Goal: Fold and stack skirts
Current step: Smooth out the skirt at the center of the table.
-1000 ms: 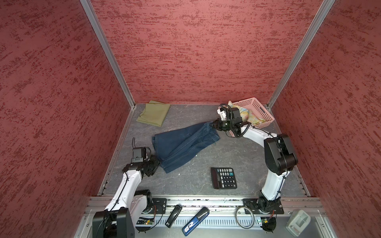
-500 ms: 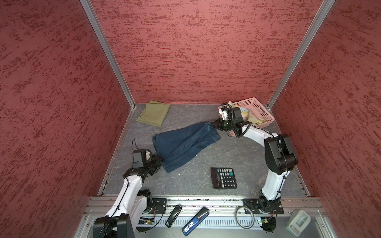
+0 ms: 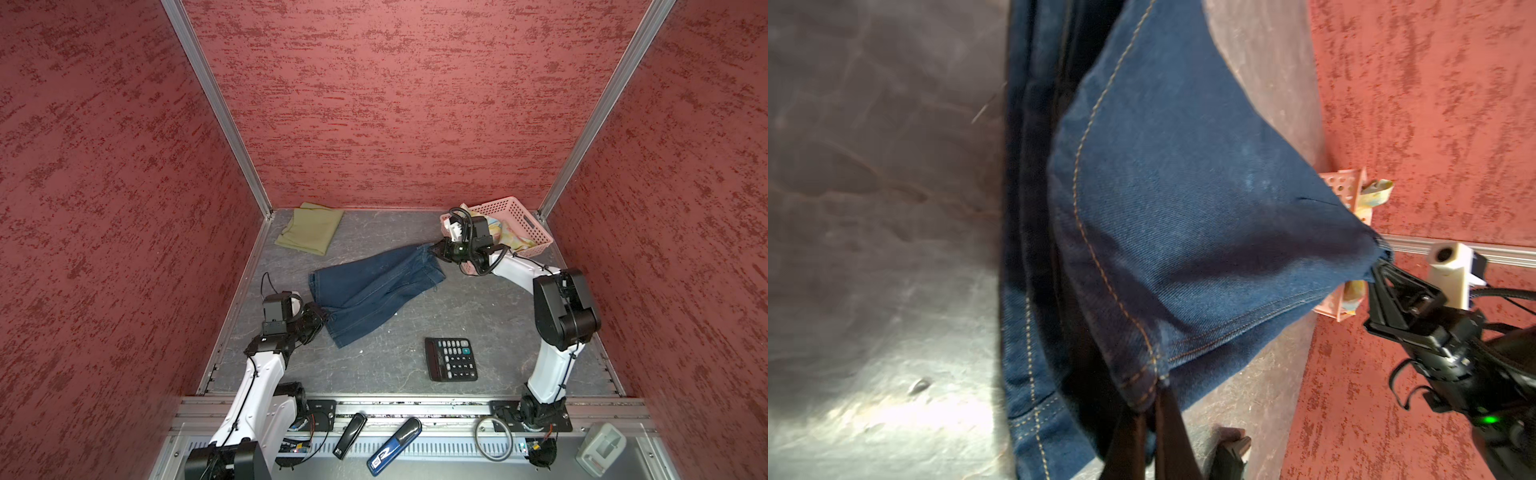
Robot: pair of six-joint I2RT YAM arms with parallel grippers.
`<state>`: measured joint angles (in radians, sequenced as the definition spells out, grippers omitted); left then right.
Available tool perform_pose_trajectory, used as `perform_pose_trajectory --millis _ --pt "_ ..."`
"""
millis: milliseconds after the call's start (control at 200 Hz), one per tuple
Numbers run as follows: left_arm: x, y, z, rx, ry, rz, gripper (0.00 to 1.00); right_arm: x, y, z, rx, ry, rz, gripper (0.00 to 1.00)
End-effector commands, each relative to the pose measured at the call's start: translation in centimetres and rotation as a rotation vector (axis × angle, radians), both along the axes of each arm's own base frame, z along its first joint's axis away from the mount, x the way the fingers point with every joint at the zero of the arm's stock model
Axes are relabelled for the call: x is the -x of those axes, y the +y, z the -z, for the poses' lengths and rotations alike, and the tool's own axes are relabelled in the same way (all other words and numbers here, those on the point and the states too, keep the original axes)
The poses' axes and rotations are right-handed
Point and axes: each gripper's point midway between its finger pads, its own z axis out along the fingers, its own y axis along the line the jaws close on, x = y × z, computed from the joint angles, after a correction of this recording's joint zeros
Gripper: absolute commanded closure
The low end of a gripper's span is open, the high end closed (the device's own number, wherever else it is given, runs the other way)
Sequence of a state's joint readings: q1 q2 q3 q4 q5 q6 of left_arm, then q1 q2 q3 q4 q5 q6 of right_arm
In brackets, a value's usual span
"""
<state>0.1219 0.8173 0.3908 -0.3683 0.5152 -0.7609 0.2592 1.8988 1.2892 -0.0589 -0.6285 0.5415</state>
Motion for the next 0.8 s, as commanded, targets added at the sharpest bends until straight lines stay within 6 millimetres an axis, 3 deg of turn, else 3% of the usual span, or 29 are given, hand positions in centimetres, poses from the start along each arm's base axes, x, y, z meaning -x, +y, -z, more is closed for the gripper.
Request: perform_pose_trajectory --millis 0,190,536,796 --pt "-0.5 0.7 -2.5 -0.034 -0.076 0.012 1.0 -2.2 -1.3 -1.7 0.01 -0.075 0.02 1.0" --pt "0.2 1.4 -3.5 -0.017 -0.105 -0.004 1.0 -2.7 -2.7 -2.1 0.026 -0.1 0.013 1.0" --pt "2.3 0.0 -1.7 0.006 -0.122 0.013 1.0 0.8 -2.9 -1.0 0.063 -0.164 -0.076 1.0" --pt "4.6 -1.2 2.7 -0.023 -0.061 0.025 1.0 3.5 -4.3 3.8 0.127 -0.1 -0.036 1.0"
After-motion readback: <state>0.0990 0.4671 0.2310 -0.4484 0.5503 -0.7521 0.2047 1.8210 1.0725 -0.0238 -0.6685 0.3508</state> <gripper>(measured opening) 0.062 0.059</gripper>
